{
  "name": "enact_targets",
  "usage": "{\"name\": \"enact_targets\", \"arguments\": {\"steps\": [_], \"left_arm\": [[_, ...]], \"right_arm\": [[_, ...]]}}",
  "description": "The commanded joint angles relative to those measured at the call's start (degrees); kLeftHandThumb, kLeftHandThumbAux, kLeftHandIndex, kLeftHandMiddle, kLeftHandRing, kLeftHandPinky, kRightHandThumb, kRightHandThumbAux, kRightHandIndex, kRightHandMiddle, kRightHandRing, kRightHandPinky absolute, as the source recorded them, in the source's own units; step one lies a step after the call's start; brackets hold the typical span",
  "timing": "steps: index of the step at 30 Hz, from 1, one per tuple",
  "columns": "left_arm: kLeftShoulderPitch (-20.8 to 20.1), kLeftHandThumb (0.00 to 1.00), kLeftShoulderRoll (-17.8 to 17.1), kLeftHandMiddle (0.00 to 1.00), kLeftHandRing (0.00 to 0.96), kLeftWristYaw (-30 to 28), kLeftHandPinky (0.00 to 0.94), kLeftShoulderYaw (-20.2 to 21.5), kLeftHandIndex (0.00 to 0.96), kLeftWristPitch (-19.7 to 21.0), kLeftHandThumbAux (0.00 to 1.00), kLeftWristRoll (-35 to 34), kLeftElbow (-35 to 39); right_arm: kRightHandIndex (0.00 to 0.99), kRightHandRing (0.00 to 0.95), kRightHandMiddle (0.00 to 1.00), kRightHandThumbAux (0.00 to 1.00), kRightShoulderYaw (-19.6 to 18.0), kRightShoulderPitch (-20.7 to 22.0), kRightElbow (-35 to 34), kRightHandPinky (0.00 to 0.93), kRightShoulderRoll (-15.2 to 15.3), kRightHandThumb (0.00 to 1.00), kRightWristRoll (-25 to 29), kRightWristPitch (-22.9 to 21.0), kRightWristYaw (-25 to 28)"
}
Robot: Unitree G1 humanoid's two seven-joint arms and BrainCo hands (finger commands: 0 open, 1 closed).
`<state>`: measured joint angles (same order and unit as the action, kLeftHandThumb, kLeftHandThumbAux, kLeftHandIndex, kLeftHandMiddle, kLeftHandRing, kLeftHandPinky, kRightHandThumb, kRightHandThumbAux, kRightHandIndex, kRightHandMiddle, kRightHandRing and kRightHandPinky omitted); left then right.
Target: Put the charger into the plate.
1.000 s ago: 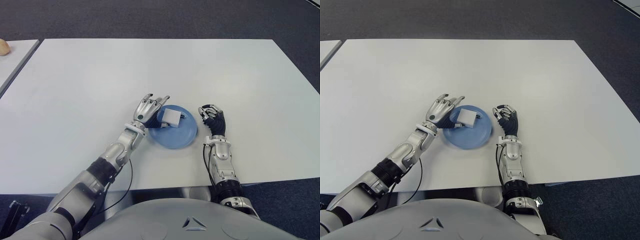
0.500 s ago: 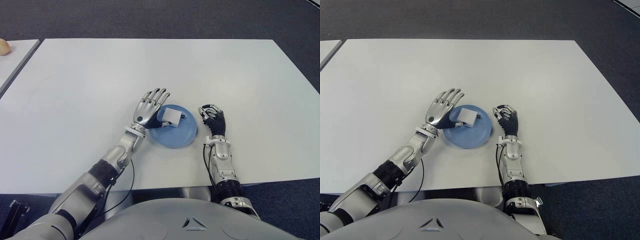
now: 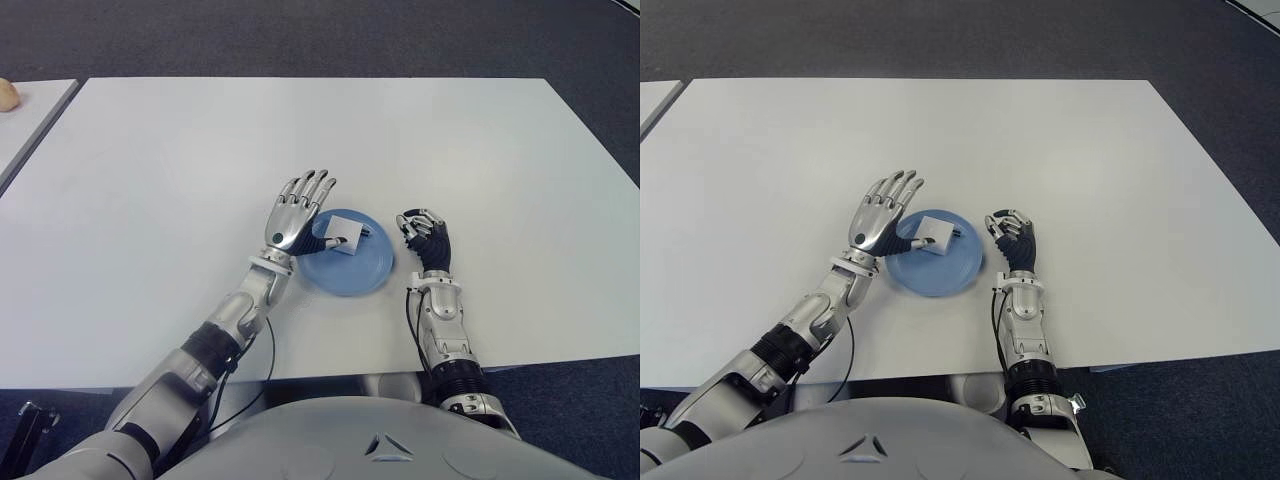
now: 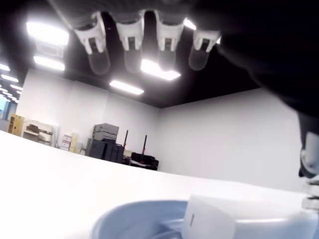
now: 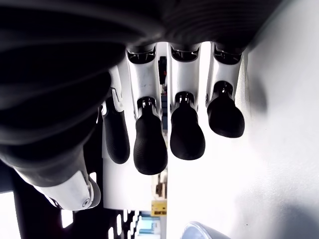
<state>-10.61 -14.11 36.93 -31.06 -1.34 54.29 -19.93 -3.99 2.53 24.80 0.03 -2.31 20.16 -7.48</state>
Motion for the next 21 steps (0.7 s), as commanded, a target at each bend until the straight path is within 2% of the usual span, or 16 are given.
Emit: {"name": "enact_targets", "arguments": {"steps": [1, 10, 13, 18, 20, 21], "left_arm": [[2.13, 0.131, 0.39, 0.000, 0.000, 0.79, 0.000, 2.61, 0.000, -2.02, 0.424, -3.74, 0.66], [3.12, 0.129, 0.44, 0.000, 0.000, -2.02, 0.000, 8.49, 0.000, -9.60, 0.394, -14.70, -1.69], [3.16, 0.126, 0.13, 0.000, 0.000, -4.91, 0.000, 10.61, 0.000, -11.85, 0.407, -19.03, -3.46], [4.94, 0.140, 1.75, 0.000, 0.000, -11.77, 0.000, 15.63, 0.000, -13.52, 0.475, -29.41, -3.70], [5.78, 0.156, 3.11, 0.000, 0.000, -14.06, 0.000, 17.91, 0.000, -12.84, 0.533, -33.66, -3.33], [6.09, 0.165, 3.56, 0.000, 0.002, -14.90, 0.035, 18.78, 0.000, -12.49, 0.583, -35.13, -3.19]], "right_arm": [[0.436, 0.749, 0.760, 0.726, -0.13, -1.10, 0.89, 0.760, -0.16, 0.706, 0.11, -1.92, -0.07], [0.436, 0.749, 0.757, 0.726, -0.06, -1.22, 0.77, 0.758, 0.04, 0.705, 0.18, -1.79, 0.24], [0.435, 0.749, 0.757, 0.726, -0.04, -1.21, 0.91, 0.763, 0.12, 0.705, 0.18, -1.59, 0.32], [0.435, 0.749, 0.757, 0.726, -0.04, -1.20, 1.13, 0.759, 0.23, 0.705, 0.08, -1.05, 0.29], [0.435, 0.749, 0.757, 0.726, -0.05, -1.17, 1.27, 0.757, 0.28, 0.705, 0.01, -0.83, 0.22], [0.436, 0.749, 0.757, 0.726, -0.05, -1.16, 1.33, 0.759, 0.31, 0.705, -0.02, -0.76, 0.19]]}}
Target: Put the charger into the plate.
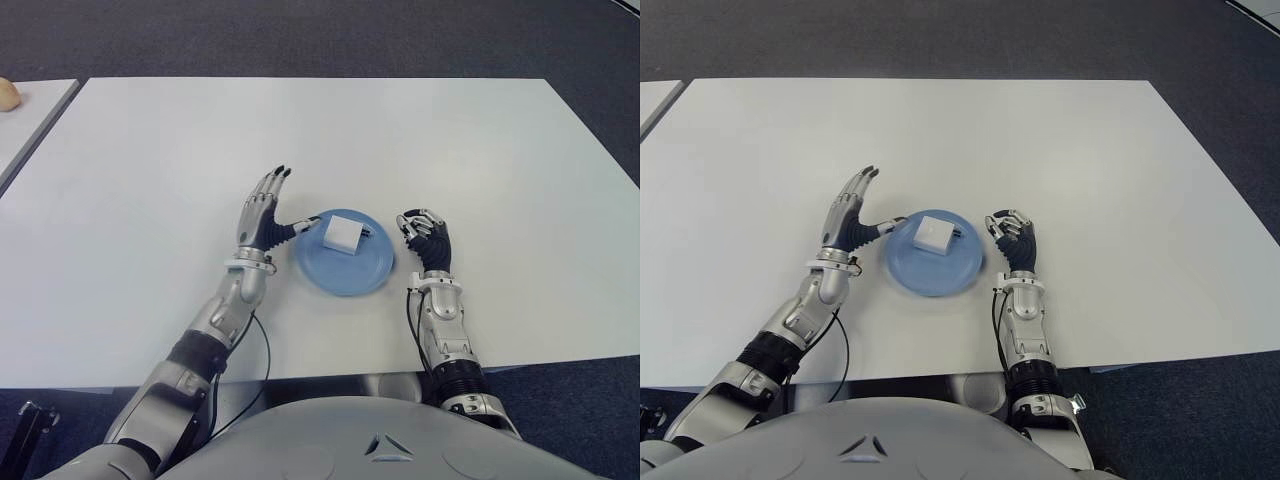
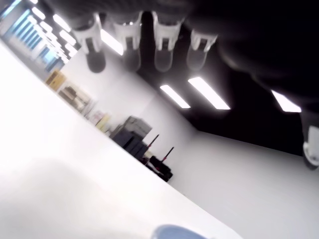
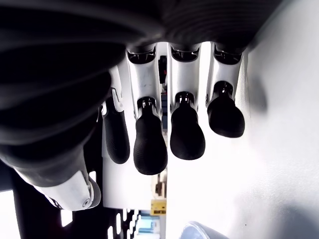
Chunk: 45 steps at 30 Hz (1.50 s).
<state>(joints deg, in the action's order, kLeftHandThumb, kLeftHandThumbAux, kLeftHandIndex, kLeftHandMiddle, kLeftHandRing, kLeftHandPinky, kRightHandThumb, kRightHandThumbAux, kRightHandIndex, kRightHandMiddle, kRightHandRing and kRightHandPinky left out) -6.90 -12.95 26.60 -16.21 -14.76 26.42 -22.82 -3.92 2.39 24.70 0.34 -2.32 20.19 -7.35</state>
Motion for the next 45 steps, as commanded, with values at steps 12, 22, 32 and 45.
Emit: {"name": "enact_targets", "arguments": {"steps": [12, 22, 32, 45], "left_arm": [[4.62, 0.242, 5.46, 0.147, 0.162, -12.69, 0.239, 13.47, 0.087, -3.10, 0.864, -20.89, -4.03], [2.59, 0.254, 6.91, 0.265, 0.296, -14.68, 0.358, 18.74, 0.163, -9.45, 0.930, -25.05, -11.62], [4.13, 0.688, 7.71, 0.425, 0.432, -13.68, 0.459, 20.90, 0.412, -8.92, 0.729, -24.18, -9.01], [3.71, 0.705, 6.50, 0.551, 0.541, -16.26, 0.527, 20.85, 0.430, -8.78, 0.717, -23.45, -10.78]], "right_arm": [[0.436, 0.753, 0.760, 0.725, -0.09, -1.10, 1.41, 0.771, 0.32, 0.705, -0.01, -1.05, 0.18], [0.436, 0.756, 0.763, 0.725, -0.04, -1.41, 0.91, 0.773, 0.50, 0.705, 0.12, -1.56, 0.33], [0.436, 0.758, 0.763, 0.726, -0.06, -1.77, 0.52, 0.772, 0.64, 0.705, 0.12, -2.06, 0.38], [0.435, 0.754, 0.758, 0.726, -0.06, -2.11, -0.24, 0.760, 0.84, 0.705, 0.26, -2.80, 0.70]]}}
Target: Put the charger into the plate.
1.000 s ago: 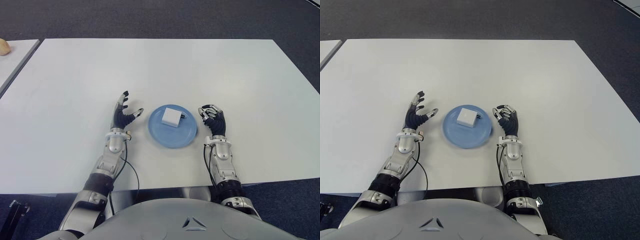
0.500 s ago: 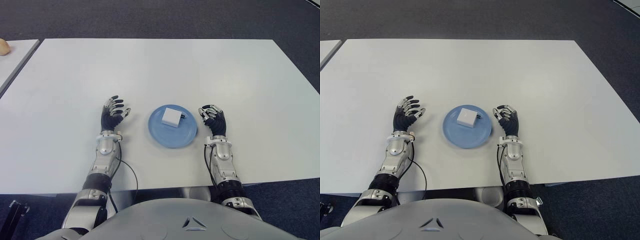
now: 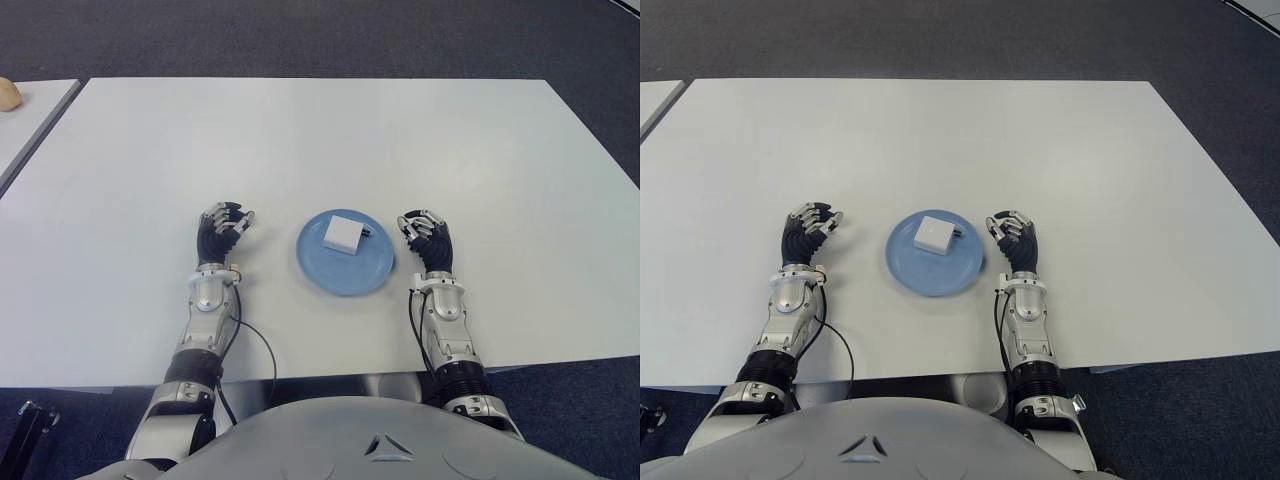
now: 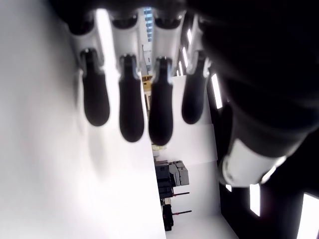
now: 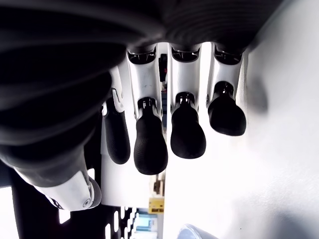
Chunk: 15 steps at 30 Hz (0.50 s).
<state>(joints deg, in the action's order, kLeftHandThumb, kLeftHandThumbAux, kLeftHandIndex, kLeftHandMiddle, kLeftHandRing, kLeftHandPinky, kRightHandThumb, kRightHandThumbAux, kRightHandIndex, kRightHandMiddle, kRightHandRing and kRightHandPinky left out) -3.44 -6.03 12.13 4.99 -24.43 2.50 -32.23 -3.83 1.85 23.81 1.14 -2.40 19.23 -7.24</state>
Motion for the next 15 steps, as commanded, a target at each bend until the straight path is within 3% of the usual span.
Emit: {"name": "enact_targets", "arguments": {"steps": [1, 15], "left_arm": [[0.29, 0.705, -0.49, 0.558, 0.549, -2.15, 0.534, -0.46, 0.430, 0.93, 0.717, 0.49, -1.33], [0.95, 0.708, -0.32, 0.586, 0.585, -4.90, 0.567, -1.91, 0.432, 2.86, 0.716, 0.87, 0.08]], "right_arm": [[0.435, 0.753, 0.757, 0.726, -0.14, -1.60, 0.60, 0.762, 0.08, 0.705, 0.36, -1.83, 0.68], [0.436, 0.748, 0.755, 0.726, -0.39, -1.61, 0.50, 0.761, 0.38, 0.705, 0.36, -2.28, 1.15]]}}
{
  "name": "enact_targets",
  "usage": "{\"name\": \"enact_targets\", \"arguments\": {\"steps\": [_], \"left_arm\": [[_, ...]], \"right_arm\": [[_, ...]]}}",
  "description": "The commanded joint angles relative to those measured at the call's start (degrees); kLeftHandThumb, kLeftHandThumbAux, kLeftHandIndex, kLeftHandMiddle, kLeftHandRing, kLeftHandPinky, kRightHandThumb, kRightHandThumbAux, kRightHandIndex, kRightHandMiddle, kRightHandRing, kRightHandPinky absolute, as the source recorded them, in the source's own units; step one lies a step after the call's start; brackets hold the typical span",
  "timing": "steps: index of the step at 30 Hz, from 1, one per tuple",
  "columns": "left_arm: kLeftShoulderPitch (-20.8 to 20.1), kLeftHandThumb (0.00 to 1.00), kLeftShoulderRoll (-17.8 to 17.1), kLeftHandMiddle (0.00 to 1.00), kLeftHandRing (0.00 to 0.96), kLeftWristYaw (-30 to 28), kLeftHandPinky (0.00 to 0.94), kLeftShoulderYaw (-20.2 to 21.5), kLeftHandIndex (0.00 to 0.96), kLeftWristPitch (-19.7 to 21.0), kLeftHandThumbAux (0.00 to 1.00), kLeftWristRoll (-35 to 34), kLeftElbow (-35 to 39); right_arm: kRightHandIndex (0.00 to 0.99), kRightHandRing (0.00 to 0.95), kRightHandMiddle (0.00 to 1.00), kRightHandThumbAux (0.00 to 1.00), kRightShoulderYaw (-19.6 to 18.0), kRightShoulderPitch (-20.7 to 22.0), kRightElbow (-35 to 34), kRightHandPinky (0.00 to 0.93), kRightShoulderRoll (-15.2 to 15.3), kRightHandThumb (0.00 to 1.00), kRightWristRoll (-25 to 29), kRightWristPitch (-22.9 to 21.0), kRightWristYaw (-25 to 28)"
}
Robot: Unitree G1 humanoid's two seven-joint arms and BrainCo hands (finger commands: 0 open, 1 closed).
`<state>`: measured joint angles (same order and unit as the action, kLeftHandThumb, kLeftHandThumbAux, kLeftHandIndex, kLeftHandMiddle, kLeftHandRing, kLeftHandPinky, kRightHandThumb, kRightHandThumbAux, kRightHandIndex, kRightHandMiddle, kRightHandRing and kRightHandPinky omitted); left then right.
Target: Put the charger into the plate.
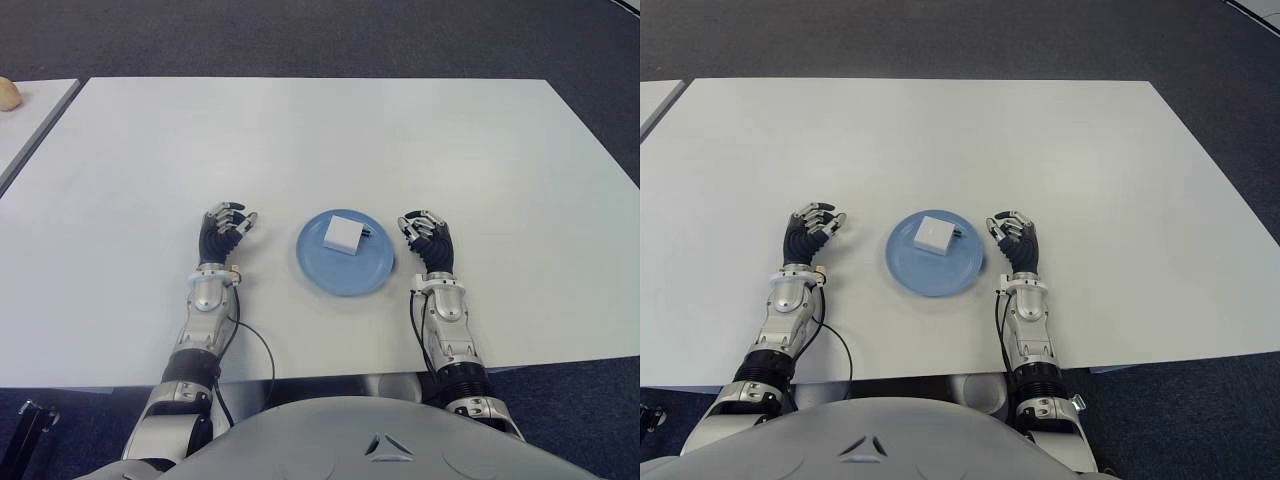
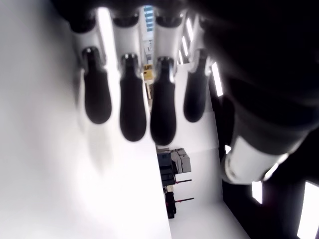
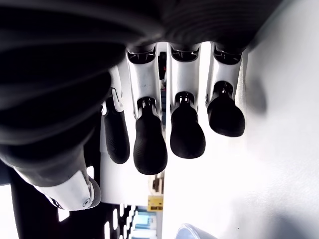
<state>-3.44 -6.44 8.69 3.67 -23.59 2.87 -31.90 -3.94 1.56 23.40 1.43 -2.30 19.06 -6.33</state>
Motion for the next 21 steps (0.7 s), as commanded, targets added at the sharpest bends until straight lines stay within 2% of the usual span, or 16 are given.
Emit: {"name": "enact_targets", "arguments": {"steps": [1, 21], "left_arm": [[1.02, 0.708, 0.13, 0.590, 0.589, -1.63, 0.575, -0.75, 0.432, 2.25, 0.715, 0.53, -0.06], [2.45, 0.707, 1.25, 0.654, 0.642, -4.61, 0.626, -2.02, 0.433, 6.14, 0.719, -0.13, 3.54]], "right_arm": [[0.436, 0.747, 0.754, 0.726, -0.29, -1.32, 0.87, 0.762, 0.09, 0.705, 0.33, -2.22, 0.31], [0.436, 0.747, 0.755, 0.726, -0.48, -1.60, -0.25, 0.762, 0.08, 0.706, 0.50, -3.80, 0.46]]}}
